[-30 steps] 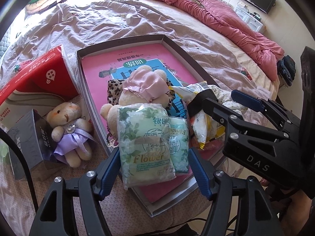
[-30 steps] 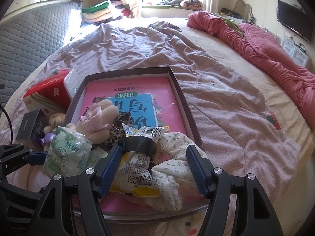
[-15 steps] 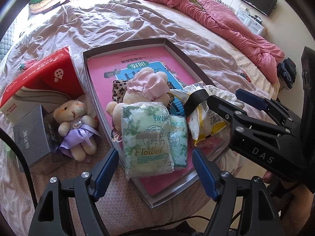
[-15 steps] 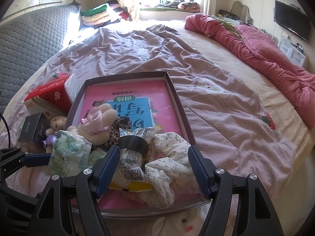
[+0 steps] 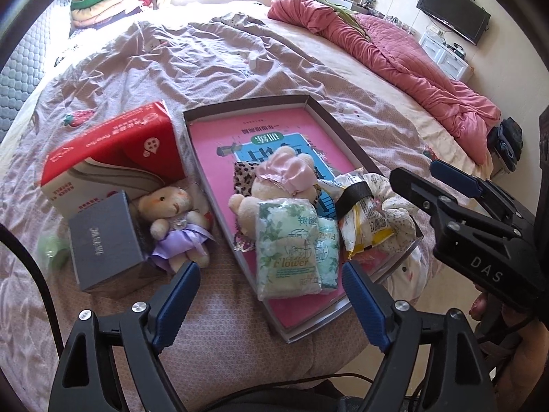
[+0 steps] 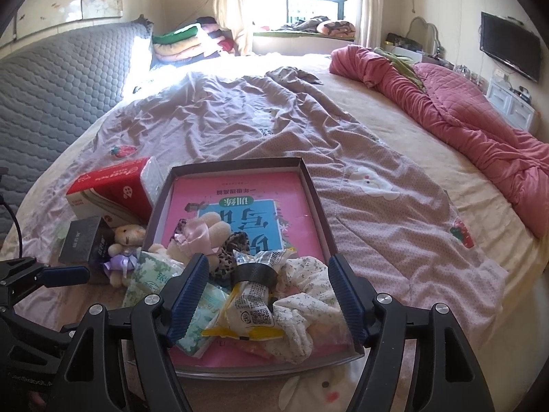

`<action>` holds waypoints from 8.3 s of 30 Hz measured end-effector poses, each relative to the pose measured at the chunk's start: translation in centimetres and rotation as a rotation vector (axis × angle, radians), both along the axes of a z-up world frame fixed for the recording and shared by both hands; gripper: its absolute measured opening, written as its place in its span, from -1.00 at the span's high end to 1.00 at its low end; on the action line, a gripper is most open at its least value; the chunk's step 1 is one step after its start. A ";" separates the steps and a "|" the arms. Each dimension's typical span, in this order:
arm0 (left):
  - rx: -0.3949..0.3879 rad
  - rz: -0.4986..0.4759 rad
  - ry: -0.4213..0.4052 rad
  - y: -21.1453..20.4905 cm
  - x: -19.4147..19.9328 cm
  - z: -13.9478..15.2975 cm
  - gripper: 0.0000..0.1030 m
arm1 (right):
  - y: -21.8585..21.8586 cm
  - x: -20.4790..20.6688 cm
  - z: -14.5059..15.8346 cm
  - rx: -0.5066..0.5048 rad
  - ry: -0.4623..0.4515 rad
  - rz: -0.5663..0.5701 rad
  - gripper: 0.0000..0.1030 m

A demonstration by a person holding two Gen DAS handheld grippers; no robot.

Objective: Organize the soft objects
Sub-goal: 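Withdraw both grippers from the tray toward the remaining items, then grasp the green mesh-bagged ball with the left gripper while the right gripper grasps the purple-bowed bear, then lift and carry the mesh bag with the left gripper while the right gripper carries the bear to the tray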

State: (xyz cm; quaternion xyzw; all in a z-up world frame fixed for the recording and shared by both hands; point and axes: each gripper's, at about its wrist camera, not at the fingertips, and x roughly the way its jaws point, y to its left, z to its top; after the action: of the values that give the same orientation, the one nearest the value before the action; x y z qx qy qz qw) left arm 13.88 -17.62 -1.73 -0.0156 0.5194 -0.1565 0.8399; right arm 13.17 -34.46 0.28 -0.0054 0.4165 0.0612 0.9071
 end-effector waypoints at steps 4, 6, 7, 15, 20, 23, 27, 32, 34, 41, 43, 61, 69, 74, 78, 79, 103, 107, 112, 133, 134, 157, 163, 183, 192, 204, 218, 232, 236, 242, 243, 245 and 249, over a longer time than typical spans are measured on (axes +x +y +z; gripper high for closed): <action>0.014 0.022 -0.031 0.9 -0.2 1.0 -0.63 | 0.6 -0.5 1.2 -0.009 -0.018 0.020 -0.43; 0.021 0.033 -0.045 1.3 -0.5 1.5 -0.63 | 0.8 -0.8 1.8 -0.009 -0.032 0.027 -0.44; 0.023 0.038 -0.049 1.6 -0.5 1.6 -0.63 | 0.9 -0.9 2.1 -0.007 -0.038 0.031 -0.45; 0.025 0.076 -0.075 3.5 -1.3 2.9 -0.63 | 2.0 -1.7 4.1 0.000 -0.076 0.062 -0.48; 0.020 0.106 -0.099 4.8 -2.1 4.1 -0.63 | 3.0 -2.1 5.0 0.008 -0.095 0.087 -0.49; 0.012 0.129 -0.112 6.0 -2.6 4.7 -0.63 | 3.9 -2.4 5.5 0.012 -0.108 0.113 -0.49; 0.007 0.170 -0.117 8.0 -3.0 5.2 -0.63 | 5.3 -2.7 6.0 0.015 -0.119 0.146 -0.50; 0.002 0.229 -0.125 10.9 -3.7 5.9 -0.63 | 7.0 -3.2 6.5 0.019 -0.127 0.190 -0.50; 0.001 0.251 -0.127 12.0 -4.0 6.0 -0.64 | 7.6 -3.3 6.6 0.016 -0.126 0.205 -0.50; 0.001 0.320 -0.122 15.6 -5.3 5.8 -0.64 | 9.9 -3.9 6.6 0.003 -0.128 0.274 -0.50; 0.005 0.341 -0.114 16.6 -5.7 5.4 -0.64 | 10.7 -4.0 6.4 -0.008 -0.124 0.295 -0.50; -0.021 0.452 -0.006 22.2 -6.2 -0.1 -0.64 | 16.8 -3.9 0.1 -0.169 -0.035 0.467 -0.50; -0.044 0.471 0.046 23.1 -4.6 -3.1 -0.64 | 18.9 -2.5 -4.1 -0.252 0.005 0.533 -0.51; -0.067 0.478 0.087 23.4 -3.1 -5.0 -0.64 | 20.1 -1.2 -6.8 -0.327 0.018 0.570 -0.51; -0.090 0.475 0.093 23.5 -2.0 -6.0 -0.64 | 21.0 -0.5 -8.8 -0.400 -0.003 0.607 -0.50; -0.112 0.474 0.087 23.6 -1.7 -6.2 -0.64 | 21.2 -0.3 -9.4 -0.438 -0.009 0.618 -0.50; -0.023 0.487 0.074 25.0 4.8 -9.2 -0.75 | 23.0 2.7 -13.2 -0.618 -0.112 0.776 0.21; -0.027 0.490 0.076 25.1 5.4 -9.5 -0.72 | 22.5 3.2 -12.4 -0.548 -0.088 0.755 0.25; -0.089 0.501 0.073 25.9 5.7 -9.6 -0.40 | 20.7 4.6 -10.3 -0.358 -0.052 0.689 0.30; -0.142 0.472 0.022 25.6 3.2 -7.0 0.29 | 16.5 6.0 -6.8 0.092 0.057 0.438 0.56; -0.135 0.469 0.017 25.4 3.0 -6.7 0.29 | 16.4 6.0 -6.6 0.105 0.057 0.433 0.56; -0.091 0.418 -0.030 23.3 1.2 -3.0 0.29 | 17.4 6.6 -6.7 0.139 0.105 0.400 0.67; -0.096 0.411 -0.019 23.1 1.7 -3.5 0.29 | 17.7 7.7 -7.4 0.142 0.129 0.399 0.59; -0.067 0.362 -0.067 20.5 2.4 -0.4 0.29 | 15.2 7.1 -1.1 0.327 0.015 0.355 0.64; -0.026 0.314 -0.125 17.7 2.7 3.0 0.29 | 13.5 5.8 3.4 0.390 -0.100 0.340 0.64; -0.013 0.241 -0.177 12.9 2.3 6.5 0.29 | 7.7 4.2 7.3 0.438 -0.189 0.268 0.64; -0.003 0.139 -0.178 7.0 2.0 6.8 0.29 | 0.5 2.6 6.4 0.398 -0.185 0.132 0.68; 0.000 0.048 -0.092 3.2 1.8 3.3 0.29 | -1.1 1.4 1.2 0.357 -0.067 0.123 0.68; 0.010 0.023 -0.076 1.8 2.0 2.5 0.29 | -1.8 1.2 0.7 0.357 -0.057 0.111 0.68; 0.014 -0.014 -0.055 -0.3 2.4 1.4 0.29 | -2.6 1.2 0.1 0.304 -0.049 0.092 0.67; 0.013 -0.021 -0.053 -0.7 2.5 1.3 0.29 | -2.7 1.2 -0.1 0.289 -0.046 0.093 0.67; 0.011 -0.035 -0.048 -1.5 2.7 1.1 0.29 | -2.7 1.2 -0.5 0.260 -0.040 0.094 0.67; 0.014 -0.061 -0.037 -3.1 3.0 0.4 0.29 | -2.9 1.0 -1.3 0.222 -0.024 0.096 0.67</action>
State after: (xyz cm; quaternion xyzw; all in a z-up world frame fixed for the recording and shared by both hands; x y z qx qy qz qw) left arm 16.89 -20.70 -1.31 0.0091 0.5051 -0.1785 0.8444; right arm 14.21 -37.37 -1.05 0.0743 0.3954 0.1501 0.9031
